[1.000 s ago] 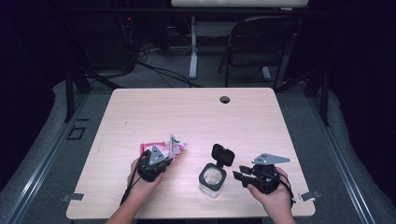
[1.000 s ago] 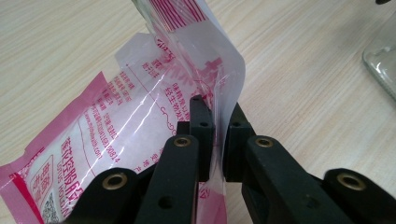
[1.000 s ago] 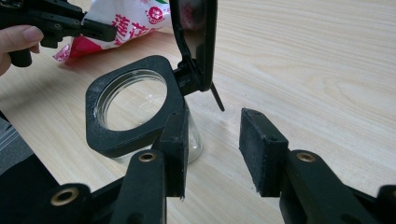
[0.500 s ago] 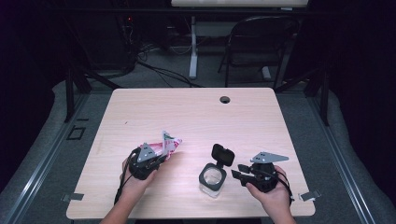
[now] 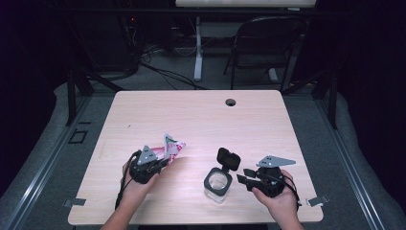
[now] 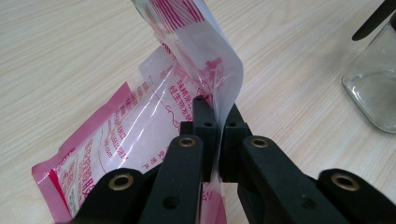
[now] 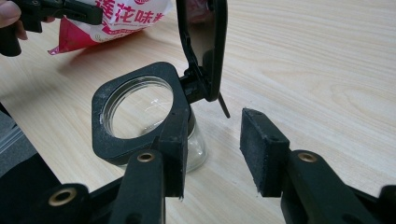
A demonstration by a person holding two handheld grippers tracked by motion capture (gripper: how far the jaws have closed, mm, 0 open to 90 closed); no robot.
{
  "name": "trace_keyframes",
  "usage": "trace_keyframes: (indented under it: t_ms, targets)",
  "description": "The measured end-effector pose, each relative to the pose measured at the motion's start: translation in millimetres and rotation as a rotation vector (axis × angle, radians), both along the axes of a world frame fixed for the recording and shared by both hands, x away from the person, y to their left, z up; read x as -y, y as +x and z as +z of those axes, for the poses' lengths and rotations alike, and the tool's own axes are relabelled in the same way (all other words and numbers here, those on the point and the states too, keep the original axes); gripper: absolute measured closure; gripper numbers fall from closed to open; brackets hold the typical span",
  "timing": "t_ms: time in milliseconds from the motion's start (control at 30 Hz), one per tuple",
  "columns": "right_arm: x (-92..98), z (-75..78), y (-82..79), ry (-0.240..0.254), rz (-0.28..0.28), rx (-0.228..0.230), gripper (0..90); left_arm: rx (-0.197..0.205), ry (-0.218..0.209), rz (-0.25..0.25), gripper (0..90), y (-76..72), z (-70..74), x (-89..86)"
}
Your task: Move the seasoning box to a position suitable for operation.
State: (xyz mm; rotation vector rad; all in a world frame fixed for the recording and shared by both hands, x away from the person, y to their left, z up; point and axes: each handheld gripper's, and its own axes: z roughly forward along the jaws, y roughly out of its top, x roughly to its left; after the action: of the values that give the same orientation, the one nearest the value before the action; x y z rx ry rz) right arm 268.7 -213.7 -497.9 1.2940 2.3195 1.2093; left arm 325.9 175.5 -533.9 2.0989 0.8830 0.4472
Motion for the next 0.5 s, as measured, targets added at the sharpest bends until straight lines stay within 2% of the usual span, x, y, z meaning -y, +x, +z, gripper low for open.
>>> trace_keyframes:
  t_ms: [200,500]
  targets:
    - [-0.4,-0.5,0.0,0.005,-0.001,-0.003,62.2,-0.003,-0.003,0.006,89.2,0.6,3.6,-4.6]
    - [0.4,-0.8,1.0,0.01,0.002,-0.004,62.0,0.006,-0.036,0.031,89.3,1.5,12.6,-19.5]
